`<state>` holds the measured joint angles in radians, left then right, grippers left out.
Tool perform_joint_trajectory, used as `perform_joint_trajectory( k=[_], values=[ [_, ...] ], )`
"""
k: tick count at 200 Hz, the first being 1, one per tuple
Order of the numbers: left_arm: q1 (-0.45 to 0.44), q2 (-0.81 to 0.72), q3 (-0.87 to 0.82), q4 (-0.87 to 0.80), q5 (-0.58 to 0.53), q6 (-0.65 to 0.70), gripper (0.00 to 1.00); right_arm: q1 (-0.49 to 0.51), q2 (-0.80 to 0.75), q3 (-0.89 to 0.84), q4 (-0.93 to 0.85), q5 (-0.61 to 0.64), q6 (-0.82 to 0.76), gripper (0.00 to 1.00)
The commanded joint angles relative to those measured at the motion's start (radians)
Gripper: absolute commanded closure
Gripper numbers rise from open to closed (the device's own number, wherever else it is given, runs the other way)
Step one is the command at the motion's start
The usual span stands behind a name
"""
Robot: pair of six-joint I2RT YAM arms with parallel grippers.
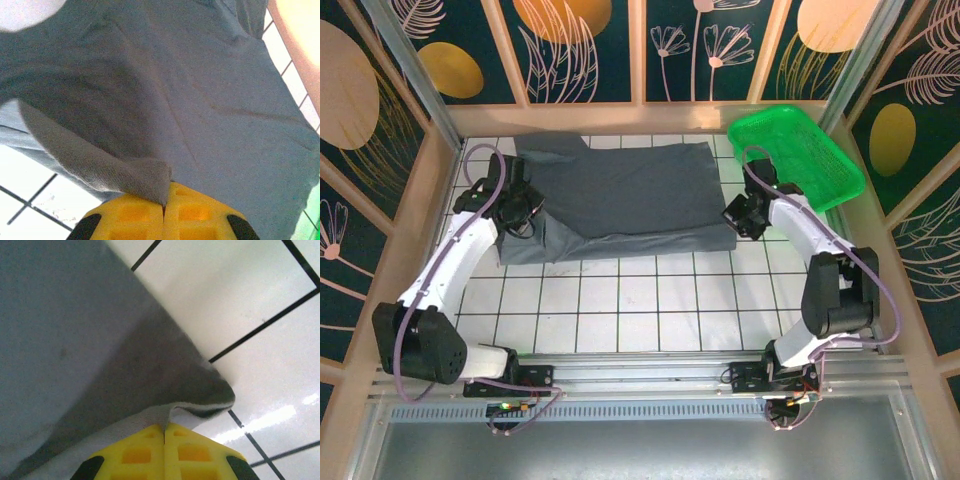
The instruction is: Fold and stack the t-shirts
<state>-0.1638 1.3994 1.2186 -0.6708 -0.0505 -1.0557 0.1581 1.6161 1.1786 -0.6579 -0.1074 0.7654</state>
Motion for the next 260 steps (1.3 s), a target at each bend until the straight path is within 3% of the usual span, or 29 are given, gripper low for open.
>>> perform_joint_trajectory(
  k=[1,97,231,260],
  values=[
    [0.027,0.037,0.046,0.05,-0.056,0.058,1.0,-0.026,0.039,0.043,0.018,-0.007,0.014,1.0],
    [0.055,0.159,0.111,0.094,-0.15,0.164,1.0,-0.032,0.21,0.184,0.04,-0.064,-0.016,1.0],
    [0.063,0.475,0.318,0.187,-0.135,0.366,1.0,-0.027,0.393,0.319,0.027,-0.036,-0.077,1.0],
    [0.063,0.544,0.388,0.194,-0.146,0.456,0.98,-0.019,0.393,0.353,0.008,-0.018,-0.113,0.78]
  ],
)
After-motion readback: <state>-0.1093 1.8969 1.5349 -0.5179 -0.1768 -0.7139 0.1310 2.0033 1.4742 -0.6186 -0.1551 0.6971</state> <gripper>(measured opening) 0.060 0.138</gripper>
